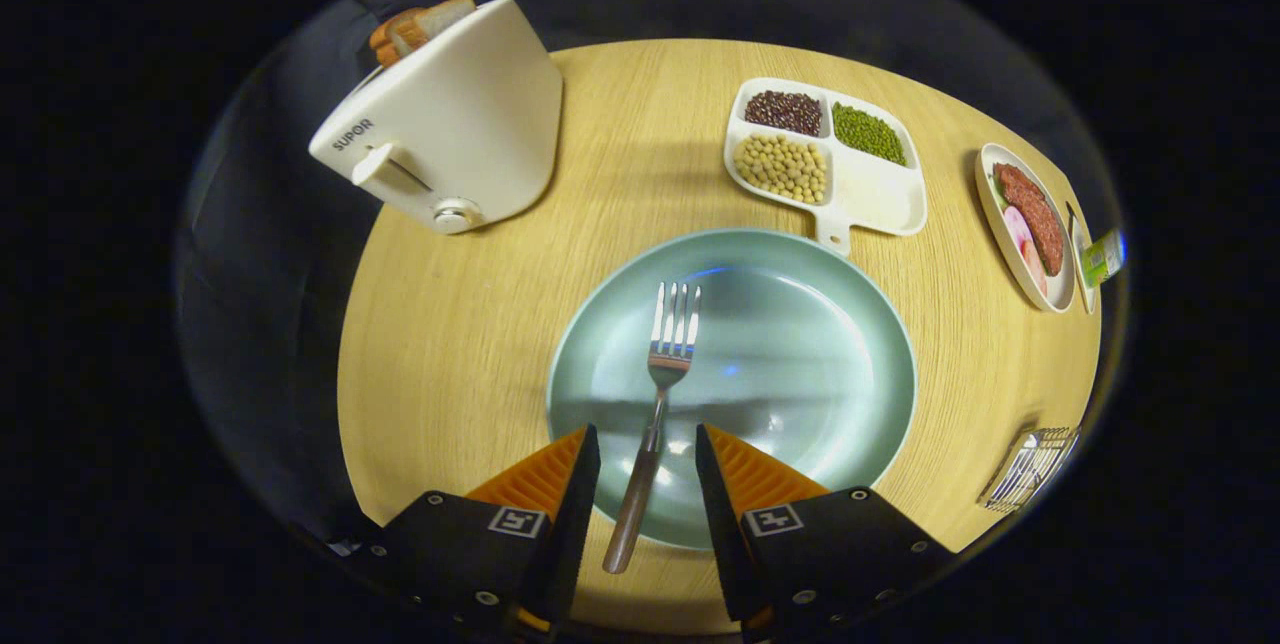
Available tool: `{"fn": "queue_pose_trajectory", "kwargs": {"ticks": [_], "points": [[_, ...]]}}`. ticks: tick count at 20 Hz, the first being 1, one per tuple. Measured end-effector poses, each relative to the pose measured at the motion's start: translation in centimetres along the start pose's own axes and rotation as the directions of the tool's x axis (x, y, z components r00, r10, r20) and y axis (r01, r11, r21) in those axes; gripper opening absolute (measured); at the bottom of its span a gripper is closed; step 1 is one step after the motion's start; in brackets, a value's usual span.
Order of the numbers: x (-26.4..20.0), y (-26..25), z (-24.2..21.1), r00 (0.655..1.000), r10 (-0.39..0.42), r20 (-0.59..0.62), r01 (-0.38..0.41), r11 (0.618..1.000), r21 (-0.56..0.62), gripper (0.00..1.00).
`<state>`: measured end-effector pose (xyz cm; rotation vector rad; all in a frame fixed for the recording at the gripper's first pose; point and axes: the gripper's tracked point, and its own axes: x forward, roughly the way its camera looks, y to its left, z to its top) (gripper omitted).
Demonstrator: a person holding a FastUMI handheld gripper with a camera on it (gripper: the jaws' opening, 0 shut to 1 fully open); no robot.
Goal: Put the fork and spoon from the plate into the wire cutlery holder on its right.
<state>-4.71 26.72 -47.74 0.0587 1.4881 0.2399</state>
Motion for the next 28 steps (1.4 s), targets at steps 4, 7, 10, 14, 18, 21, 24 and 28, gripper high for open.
{"fn": "queue_pose_trajectory", "kwargs": {"ticks": [4, 7, 10, 14, 18, 21, 24, 28], "points": [[1.4, 0.1, -1.1, 0.996, 0.001, -0.088, 0.003, 0.999, 0.039, 0.41], [1.9, 0.2, -1.6, 0.992, -0.017, -0.123, 0.022, 0.999, 0.035, 0.27], [2.0, 0.5, -1.9, 0.991, -0.008, -0.136, 0.012, 0.999, 0.031, 0.11], [1.8, 0.4, -1.5, 0.994, 0.012, -0.105, -0.008, 0.999, 0.041, 0.05], [0.4, 0.2, -0.6, 0.999, 0.028, -0.023, -0.028, 1.000, 0.010, 0.04], [-1.6, -0.4, -0.5, 0.998, 0.053, 0.024, -0.053, 0.999, 0.011, 0.04], [-4.5, -2.7, -0.4, 0.995, 0.053, 0.083, -0.054, 0.998, 0.020, 0.04], [-9.9, -6.5, -1.8, 0.986, 0.057, 0.155, -0.064, 0.997, 0.038, 0.04]]}}
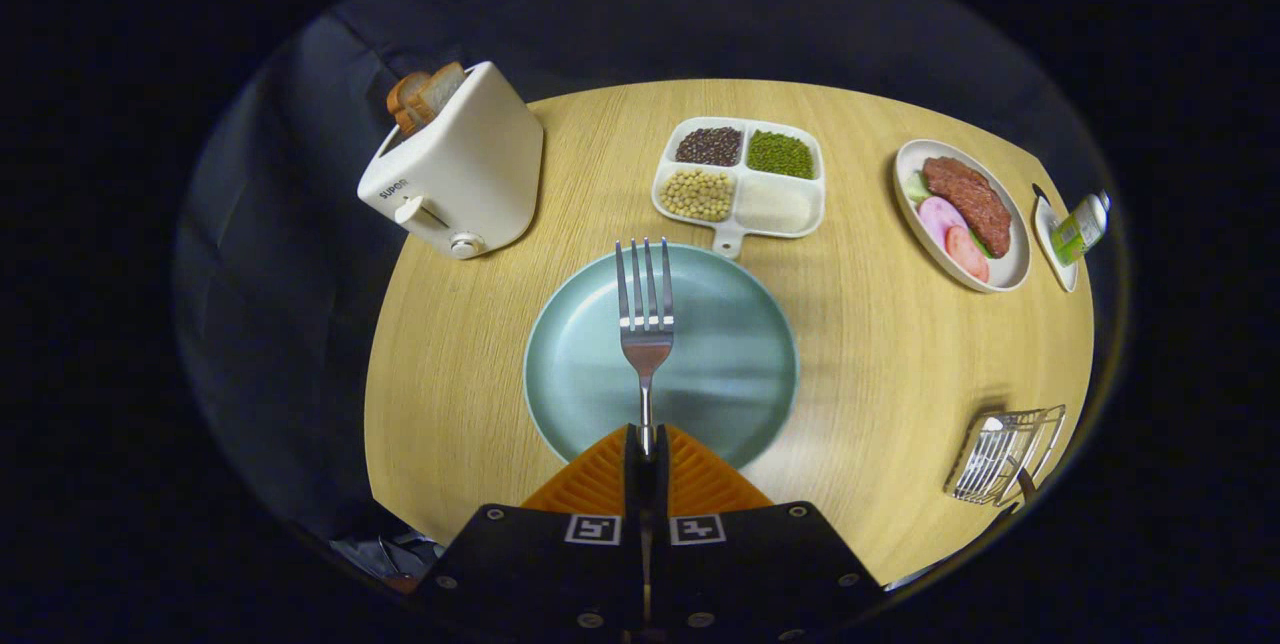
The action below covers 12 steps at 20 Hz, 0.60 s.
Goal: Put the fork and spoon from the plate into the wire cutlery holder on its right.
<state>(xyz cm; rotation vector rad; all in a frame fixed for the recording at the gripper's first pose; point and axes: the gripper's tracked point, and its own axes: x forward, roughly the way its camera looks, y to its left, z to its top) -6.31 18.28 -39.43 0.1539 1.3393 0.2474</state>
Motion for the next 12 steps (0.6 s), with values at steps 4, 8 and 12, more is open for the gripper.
{"fn": "queue_pose_trajectory", "kwargs": {"ticks": [4, 8, 12], "points": [[-4.6, -5.9, -1.8, 0.998, -0.041, 0.037, 0.039, 0.998, 0.056, 0.04], [-8.1, -12.4, -4.4, 0.994, -0.094, 0.057, 0.086, 0.987, 0.136, 0.03], [-10.6, -17.5, -7.2, 0.990, -0.129, 0.053, 0.117, 0.973, 0.197, 0.04]]}}
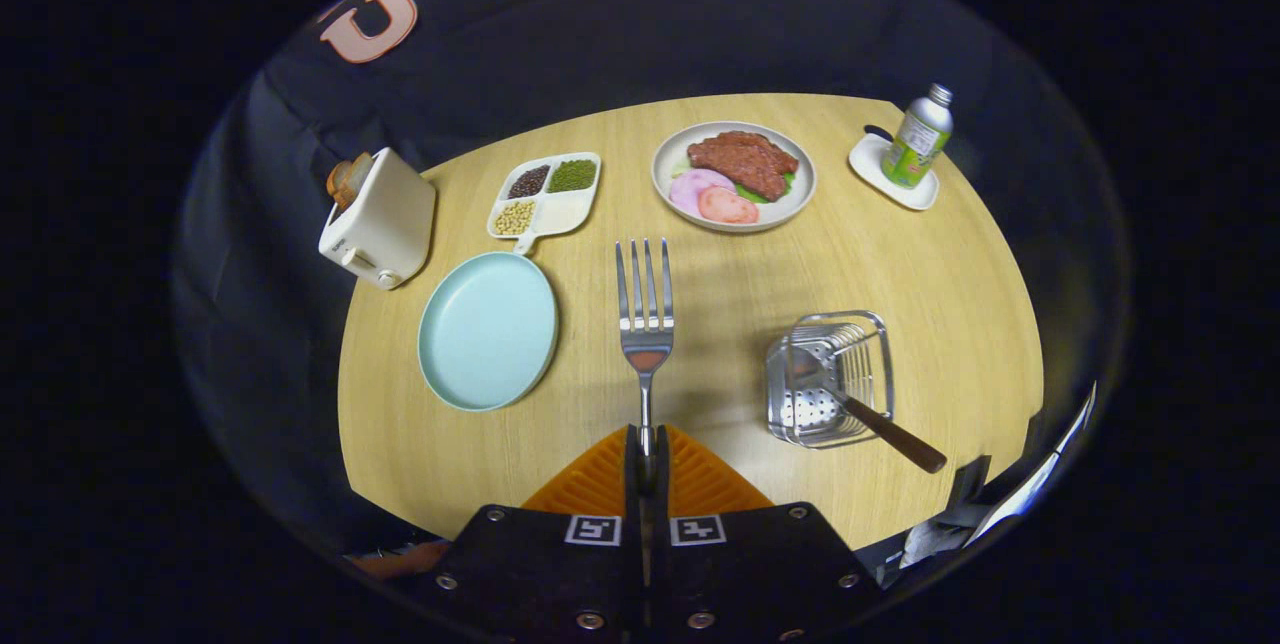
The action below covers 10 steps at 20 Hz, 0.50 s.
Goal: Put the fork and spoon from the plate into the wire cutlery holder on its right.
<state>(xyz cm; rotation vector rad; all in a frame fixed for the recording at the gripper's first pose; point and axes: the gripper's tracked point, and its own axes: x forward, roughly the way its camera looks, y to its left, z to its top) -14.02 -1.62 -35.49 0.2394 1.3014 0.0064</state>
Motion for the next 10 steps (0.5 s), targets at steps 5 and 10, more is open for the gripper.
{"fn": "queue_pose_trajectory", "kwargs": {"ticks": [5, 10], "points": [[-1.2, -4.9, -1.7, 0.999, -0.039, -0.019, 0.040, 0.998, 0.041, 0.04], [-0.9, -7.8, -2.5, 0.995, -0.086, -0.057, 0.090, 0.994, 0.063, 0.04]]}}
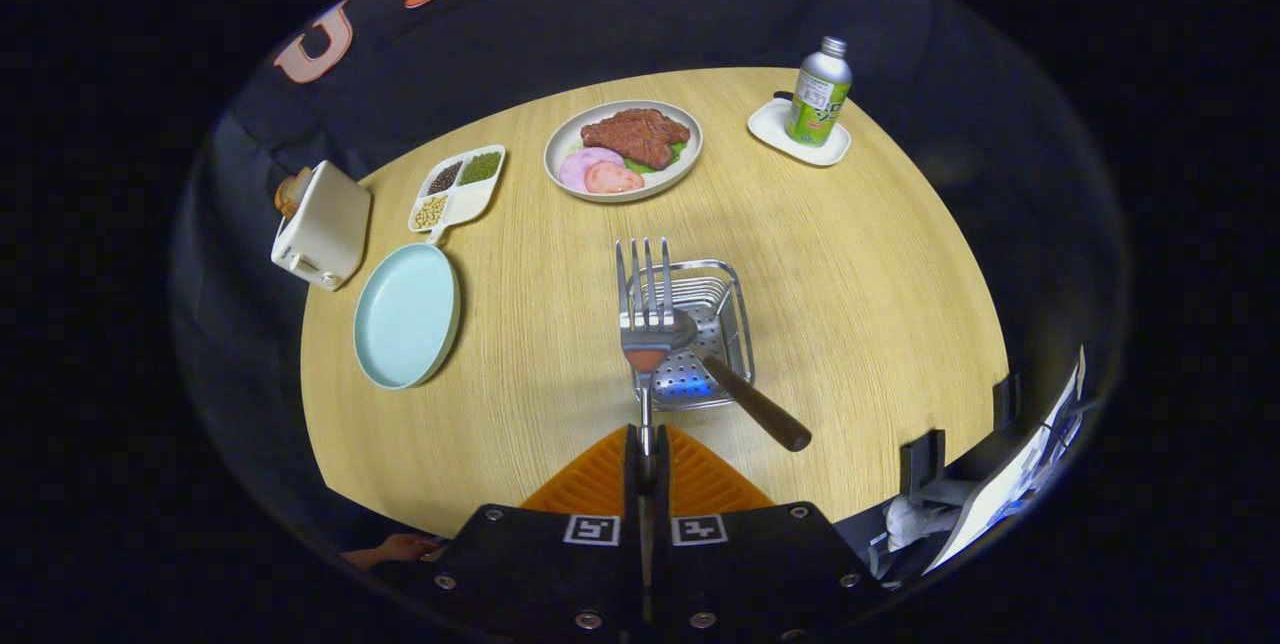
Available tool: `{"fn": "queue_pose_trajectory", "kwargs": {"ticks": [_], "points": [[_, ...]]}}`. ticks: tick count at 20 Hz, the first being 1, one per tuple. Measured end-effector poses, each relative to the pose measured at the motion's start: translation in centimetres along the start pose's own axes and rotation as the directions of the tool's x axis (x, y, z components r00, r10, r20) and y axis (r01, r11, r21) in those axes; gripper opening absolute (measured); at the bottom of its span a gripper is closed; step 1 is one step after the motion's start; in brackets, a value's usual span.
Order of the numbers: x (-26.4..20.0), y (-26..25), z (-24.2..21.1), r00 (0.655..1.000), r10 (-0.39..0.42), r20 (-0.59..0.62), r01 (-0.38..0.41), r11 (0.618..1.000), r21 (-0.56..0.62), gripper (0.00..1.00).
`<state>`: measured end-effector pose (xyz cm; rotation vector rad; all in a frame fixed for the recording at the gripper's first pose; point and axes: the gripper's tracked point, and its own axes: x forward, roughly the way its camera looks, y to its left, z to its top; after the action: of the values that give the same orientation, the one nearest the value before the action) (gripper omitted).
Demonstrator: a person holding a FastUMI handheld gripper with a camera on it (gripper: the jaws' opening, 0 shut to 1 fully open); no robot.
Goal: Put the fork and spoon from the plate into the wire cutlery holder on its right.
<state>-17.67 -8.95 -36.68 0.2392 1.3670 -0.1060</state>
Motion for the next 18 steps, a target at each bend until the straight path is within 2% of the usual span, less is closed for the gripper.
{"fn": "queue_pose_trajectory", "kwargs": {"ticks": [4, 6, 10, 11, 12, 15, 17, 18], "points": [[0.1, -0.3, 0.0, 1.000, 0.008, -0.011, -0.008, 0.999, -0.041, 0.09], [-0.1, -0.7, 0.7, 1.000, 0.007, 0.008, -0.007, 1.000, -0.023, 0.12], [-0.5, -0.8, 3.6, 0.993, 0.041, 0.111, -0.043, 0.999, 0.018, 0.11], [-0.4, -1.4, 3.6, 0.995, 0.025, 0.097, -0.027, 0.999, 0.019, 0.11], [-0.6, -1.1, 3.9, 0.994, 0.044, 0.103, -0.046, 0.999, 0.024, 0.11], [-2.9, 0.0, 7.3, 0.964, 0.092, 0.251, -0.097, 0.995, 0.005, 0.13], [-5.3, -0.3, 9.9, 0.926, 0.099, 0.365, -0.106, 0.994, 0.000, 0.19], [-6.6, -0.3, 11.6, 0.896, 0.110, 0.429, -0.122, 0.992, 0.001, 0.28]]}}
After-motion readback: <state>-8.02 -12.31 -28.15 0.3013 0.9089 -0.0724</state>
